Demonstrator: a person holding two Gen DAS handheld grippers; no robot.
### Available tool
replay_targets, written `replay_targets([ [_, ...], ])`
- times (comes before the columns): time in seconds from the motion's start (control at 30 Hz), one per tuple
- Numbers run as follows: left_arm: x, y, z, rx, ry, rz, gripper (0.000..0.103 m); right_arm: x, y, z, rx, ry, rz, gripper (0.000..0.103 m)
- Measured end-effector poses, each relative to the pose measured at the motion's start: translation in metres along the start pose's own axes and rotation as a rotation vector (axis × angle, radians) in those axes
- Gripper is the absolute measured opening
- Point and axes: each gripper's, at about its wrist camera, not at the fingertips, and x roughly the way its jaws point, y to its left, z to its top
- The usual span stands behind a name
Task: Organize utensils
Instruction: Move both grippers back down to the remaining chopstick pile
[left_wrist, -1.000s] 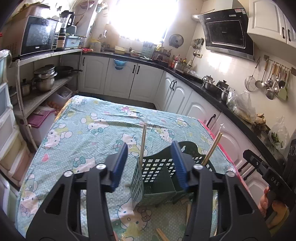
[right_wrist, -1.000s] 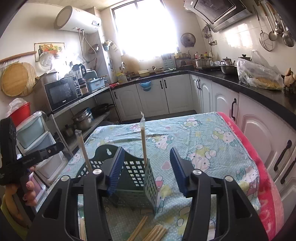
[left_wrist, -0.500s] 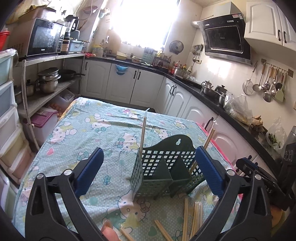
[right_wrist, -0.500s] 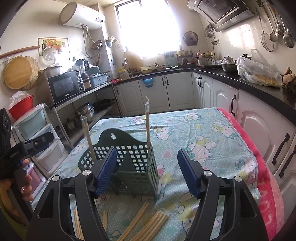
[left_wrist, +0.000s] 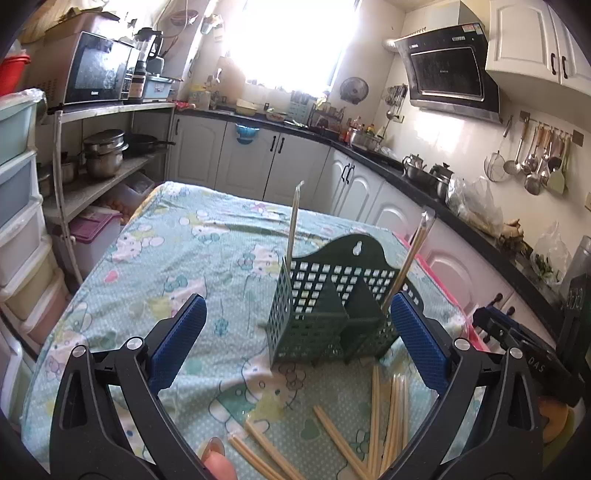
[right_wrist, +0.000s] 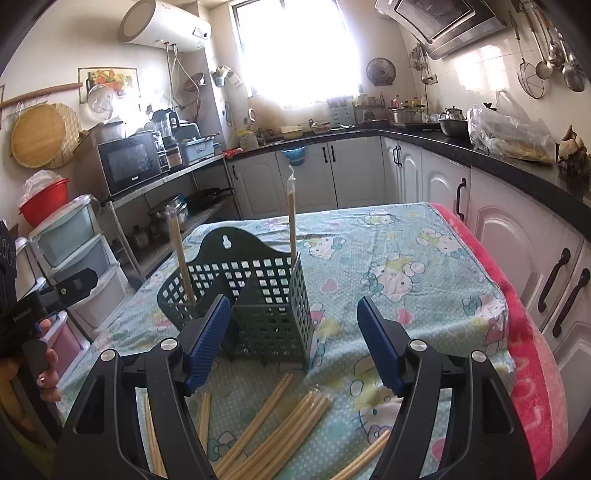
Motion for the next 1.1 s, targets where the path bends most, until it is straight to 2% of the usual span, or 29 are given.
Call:
replay_targets([
  [0.4,0.0,0.006,-0.03,-0.02,0.057,0.018,0.092,-0.002,0.0,-0.024,-0.007,0.039,0.001,0.069],
  [0.77,0.008,0.018,-0.058,-0.049,0.145,0.034,0.092,0.0,0.001,-0.042,-0.004,0.079,0.012,0.069],
  [1.1,0.018,0.016,-0.082,-0.051,0.23,0.013,0.085,0.007,-0.002,-0.059,0.003,0.143,0.002,0.069],
])
